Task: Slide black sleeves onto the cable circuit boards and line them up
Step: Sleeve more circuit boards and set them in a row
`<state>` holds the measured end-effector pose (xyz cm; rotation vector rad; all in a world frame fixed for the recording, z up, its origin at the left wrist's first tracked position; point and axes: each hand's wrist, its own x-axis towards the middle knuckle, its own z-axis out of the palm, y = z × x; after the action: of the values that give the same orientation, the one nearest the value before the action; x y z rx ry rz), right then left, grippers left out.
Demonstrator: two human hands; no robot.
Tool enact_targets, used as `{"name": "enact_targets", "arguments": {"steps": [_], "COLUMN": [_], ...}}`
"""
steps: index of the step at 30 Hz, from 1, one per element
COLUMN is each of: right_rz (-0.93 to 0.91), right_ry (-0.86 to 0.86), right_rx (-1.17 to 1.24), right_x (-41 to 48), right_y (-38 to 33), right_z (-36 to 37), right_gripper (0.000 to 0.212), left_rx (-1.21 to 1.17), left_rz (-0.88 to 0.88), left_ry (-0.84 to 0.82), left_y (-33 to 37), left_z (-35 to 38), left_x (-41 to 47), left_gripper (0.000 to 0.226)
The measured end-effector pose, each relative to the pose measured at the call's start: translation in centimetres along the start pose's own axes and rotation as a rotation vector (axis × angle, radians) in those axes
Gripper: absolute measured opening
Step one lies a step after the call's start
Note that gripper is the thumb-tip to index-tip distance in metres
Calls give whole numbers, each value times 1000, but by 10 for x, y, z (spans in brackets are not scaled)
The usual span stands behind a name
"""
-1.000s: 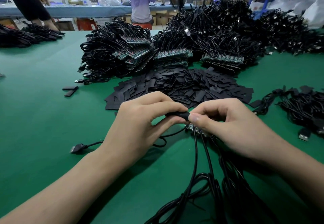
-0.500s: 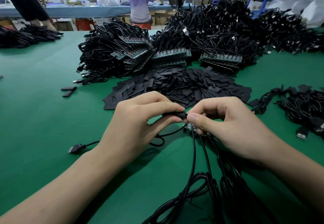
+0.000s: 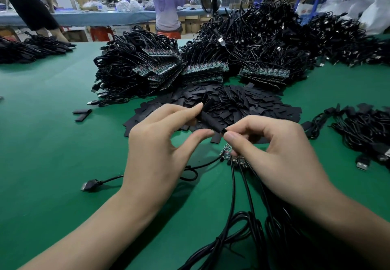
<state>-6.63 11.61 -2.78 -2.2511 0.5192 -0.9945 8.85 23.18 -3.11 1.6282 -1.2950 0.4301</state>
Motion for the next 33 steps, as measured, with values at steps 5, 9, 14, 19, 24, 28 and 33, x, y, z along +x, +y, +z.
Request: {"name": "enact_targets", "arguments": {"steps": [5, 9, 14, 19, 24, 28, 33], "right_rz": [-71, -54, -72, -74, 18, 72, 92], "right_ry": [25, 49, 58, 72, 81, 88, 80], "right_rx": [-121, -108, -145, -121, -56, -11, -27], "right_x": [-2, -3, -3, -3, -1, 1, 6], "right_y": [3, 6, 8, 7, 12, 14, 17], "right_z": [4, 6, 5, 4, 3, 1, -3], "right_gripper": [12, 15, 13, 11, 10, 1, 3], "left_rx": [-17, -71, -151, -170, -259, -217, -59], "left_rz": [-43, -91, -147, -167, -177, -112, -65], "left_ry": [-25, -46, -47, -61, -71, -103, -222], "left_y": [2, 2, 2, -1, 0, -1, 1], "left_z": [2, 2, 5, 7, 8, 7, 2], "left_x": [-1, -2, -4, -3, -3, -3, 0], "left_gripper": [40, 38, 35, 42, 41, 38, 45]}}
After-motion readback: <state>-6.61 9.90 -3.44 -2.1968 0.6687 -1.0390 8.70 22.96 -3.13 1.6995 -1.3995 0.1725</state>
